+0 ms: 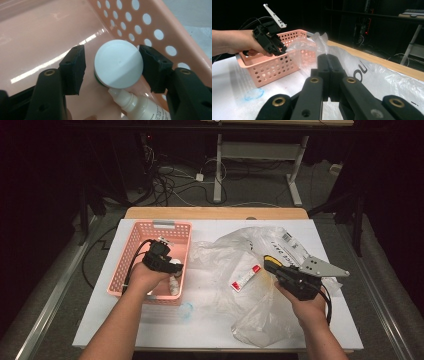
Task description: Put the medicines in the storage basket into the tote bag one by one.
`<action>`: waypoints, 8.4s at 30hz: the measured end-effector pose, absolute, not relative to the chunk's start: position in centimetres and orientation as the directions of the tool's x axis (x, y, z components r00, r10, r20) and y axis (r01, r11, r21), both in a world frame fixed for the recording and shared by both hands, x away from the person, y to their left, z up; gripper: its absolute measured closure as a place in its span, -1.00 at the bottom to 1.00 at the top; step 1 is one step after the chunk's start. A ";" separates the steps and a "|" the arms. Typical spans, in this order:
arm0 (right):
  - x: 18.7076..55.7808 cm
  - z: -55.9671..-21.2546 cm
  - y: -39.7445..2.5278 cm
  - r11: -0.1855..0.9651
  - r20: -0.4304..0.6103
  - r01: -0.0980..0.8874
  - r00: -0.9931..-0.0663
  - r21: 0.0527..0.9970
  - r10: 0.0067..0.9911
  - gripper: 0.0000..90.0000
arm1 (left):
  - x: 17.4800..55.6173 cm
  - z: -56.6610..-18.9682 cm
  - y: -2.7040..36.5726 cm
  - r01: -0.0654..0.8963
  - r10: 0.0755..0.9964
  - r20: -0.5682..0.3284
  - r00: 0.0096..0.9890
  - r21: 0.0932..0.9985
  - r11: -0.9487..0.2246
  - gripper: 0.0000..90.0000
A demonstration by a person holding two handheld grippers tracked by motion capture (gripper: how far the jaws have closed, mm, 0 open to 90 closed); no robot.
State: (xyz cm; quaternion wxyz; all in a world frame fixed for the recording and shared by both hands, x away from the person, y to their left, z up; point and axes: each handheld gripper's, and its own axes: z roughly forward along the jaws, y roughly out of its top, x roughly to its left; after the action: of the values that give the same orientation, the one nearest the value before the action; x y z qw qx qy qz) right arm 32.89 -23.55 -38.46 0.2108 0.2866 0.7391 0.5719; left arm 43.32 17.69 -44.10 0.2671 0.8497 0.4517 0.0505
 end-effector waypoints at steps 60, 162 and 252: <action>32.8 -38.4 -23.6 0.184 0.013 0.182 -0.744 0.966 0.668 1.00 | 38.7 -40.8 20.3 0.662 0.810 -0.160 0.565 0.674 -0.328 0.08; 32.5 -38.4 -23.1 0.192 -0.002 0.166 -0.751 0.967 0.661 1.00 | 30.3 -42.2 11.3 0.452 0.643 -0.151 0.751 0.828 -0.333 0.08; 32.5 -38.1 -23.9 0.164 0.014 0.164 -0.747 0.973 0.665 1.00 | 36.2 -46.3 -0.6 0.462 0.529 -0.216 0.820 0.797 -0.390 -0.41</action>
State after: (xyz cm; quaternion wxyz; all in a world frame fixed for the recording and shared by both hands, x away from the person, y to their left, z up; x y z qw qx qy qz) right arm 32.55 -23.90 -38.09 0.2152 0.2831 0.7320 0.5811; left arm 36.24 -0.63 -46.28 0.4652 0.8329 0.2975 0.0363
